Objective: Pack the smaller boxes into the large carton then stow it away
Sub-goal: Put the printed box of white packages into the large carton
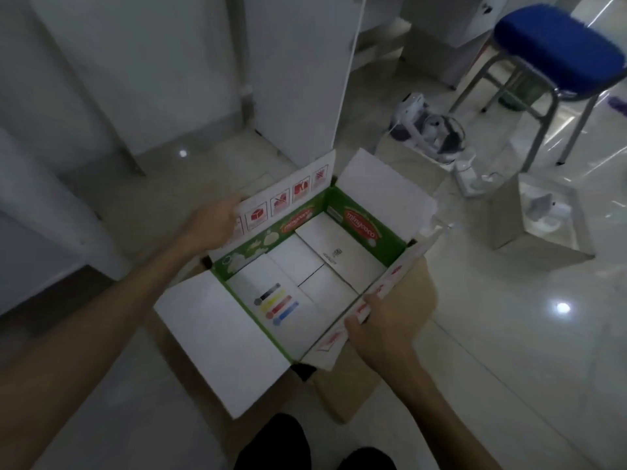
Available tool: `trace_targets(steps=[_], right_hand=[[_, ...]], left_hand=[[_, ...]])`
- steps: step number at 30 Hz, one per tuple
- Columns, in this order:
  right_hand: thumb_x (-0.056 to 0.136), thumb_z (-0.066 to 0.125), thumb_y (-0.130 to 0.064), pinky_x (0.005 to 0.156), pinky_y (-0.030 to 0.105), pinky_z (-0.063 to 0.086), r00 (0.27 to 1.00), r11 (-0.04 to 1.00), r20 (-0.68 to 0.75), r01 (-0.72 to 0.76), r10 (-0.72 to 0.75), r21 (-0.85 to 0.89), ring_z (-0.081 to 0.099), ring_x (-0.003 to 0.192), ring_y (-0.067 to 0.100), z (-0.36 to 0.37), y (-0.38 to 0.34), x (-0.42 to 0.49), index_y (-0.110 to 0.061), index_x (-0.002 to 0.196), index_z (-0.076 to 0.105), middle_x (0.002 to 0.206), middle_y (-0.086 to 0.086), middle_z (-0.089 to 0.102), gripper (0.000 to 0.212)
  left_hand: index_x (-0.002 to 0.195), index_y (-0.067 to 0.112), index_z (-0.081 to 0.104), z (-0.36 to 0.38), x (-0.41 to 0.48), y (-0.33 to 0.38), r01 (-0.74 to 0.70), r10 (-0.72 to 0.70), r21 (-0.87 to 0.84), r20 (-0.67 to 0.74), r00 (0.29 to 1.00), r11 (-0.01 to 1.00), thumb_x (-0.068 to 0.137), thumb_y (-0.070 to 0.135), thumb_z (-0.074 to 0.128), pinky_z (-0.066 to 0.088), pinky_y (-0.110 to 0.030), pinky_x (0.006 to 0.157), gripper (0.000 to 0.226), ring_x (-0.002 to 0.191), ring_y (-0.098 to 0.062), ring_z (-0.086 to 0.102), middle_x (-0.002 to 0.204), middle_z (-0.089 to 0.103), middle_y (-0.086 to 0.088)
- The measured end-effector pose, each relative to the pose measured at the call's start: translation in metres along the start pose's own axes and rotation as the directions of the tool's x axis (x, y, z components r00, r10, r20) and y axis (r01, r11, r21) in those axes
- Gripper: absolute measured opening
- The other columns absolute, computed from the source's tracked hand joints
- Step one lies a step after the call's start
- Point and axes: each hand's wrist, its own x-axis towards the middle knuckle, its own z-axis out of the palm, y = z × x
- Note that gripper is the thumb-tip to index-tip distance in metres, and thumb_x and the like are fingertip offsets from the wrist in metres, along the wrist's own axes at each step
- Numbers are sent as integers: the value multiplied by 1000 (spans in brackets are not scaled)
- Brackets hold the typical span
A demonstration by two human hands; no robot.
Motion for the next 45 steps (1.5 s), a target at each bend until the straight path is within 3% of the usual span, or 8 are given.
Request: trace_targets(steps=[7, 13, 19, 24, 32, 39, 43, 45], right_hand=[[85, 52, -29, 84, 39, 54, 924, 958, 371, 187, -95, -219, 65, 95, 27, -1, 14, 39, -7, 108, 59, 105, 9, 69, 33], [94, 42, -11, 86, 39, 50, 868, 570, 461, 476, -183, -670, 52, 107, 29, 13, 34, 77, -12, 116, 56, 119, 14, 60, 26], [91, 51, -24, 90, 41, 37, 830, 313, 497, 556, -253, -770, 37, 110, 32, 35, 29, 102, -12, 114, 61, 123, 14, 45, 28], [90, 52, -14, 94, 43, 37, 773, 385, 603, 627, -197, -677, 53, 105, 31, 48, 31, 122, -6, 106, 61, 113, 14, 60, 20], [90, 53, -8, 81, 42, 50, 783, 549, 619, 548, -70, -631, 63, 100, 31, 55, 38, 139, -4, 111, 55, 114, 16, 61, 22], [88, 57, -13, 70, 36, 47, 789, 588, 615, 502, -10, -634, 64, 95, 27, 57, 43, 146, -6, 108, 57, 109, 12, 64, 21], [86, 60, -14, 74, 36, 49, 785, 593, 620, 493, 13, -637, 63, 100, 27, 61, 44, 146, -6, 111, 56, 112, 12, 63, 27], [85, 61, -14, 76, 36, 51, 779, 598, 627, 499, 7, -627, 63, 98, 27, 60, 43, 146, -5, 110, 58, 111, 13, 64, 27]], left_hand=[[121, 13, 57, 41, 16, -18, -46, 46, -25, 10, 999, 999, 92, 7, 45, 48, -38, 79, 33, 99, -27, 57, 113, 60, -11], [121, 8, 60, 76, 24, -33, -16, 16, -7, -15, 1000, 1000, 90, 0, 46, 46, -33, 74, 35, 93, -27, 57, 106, 61, -14], [117, 4, 58, 106, 35, -25, -100, 94, 145, 50, 994, 984, 85, 10, 61, 51, -40, 81, 33, 93, -28, 59, 108, 60, -16], [135, 12, 35, 132, 27, -30, -104, 50, 446, 131, 990, 889, 76, 13, 72, 52, -26, 70, 69, 101, -21, 58, 118, 53, -7], [143, 7, 27, 149, 23, -41, -113, 29, 605, 146, 989, 788, 84, 6, 62, 56, -28, 71, 69, 97, -21, 61, 119, 55, -12], [142, 0, 18, 154, 24, -39, -261, 154, 895, 218, 964, 363, 90, 24, 54, 36, -34, 101, 68, 120, -26, 39, 142, 29, -15], [140, 4, 21, 147, 30, -39, -268, 162, 902, 224, 961, 339, 83, 27, 60, 36, -33, 100, 73, 114, -23, 40, 136, 33, -13], [137, 6, 26, 143, 28, -32, -246, 131, 868, 209, 969, 432, 82, 25, 60, 38, -34, 95, 67, 108, -24, 42, 128, 38, -12]])
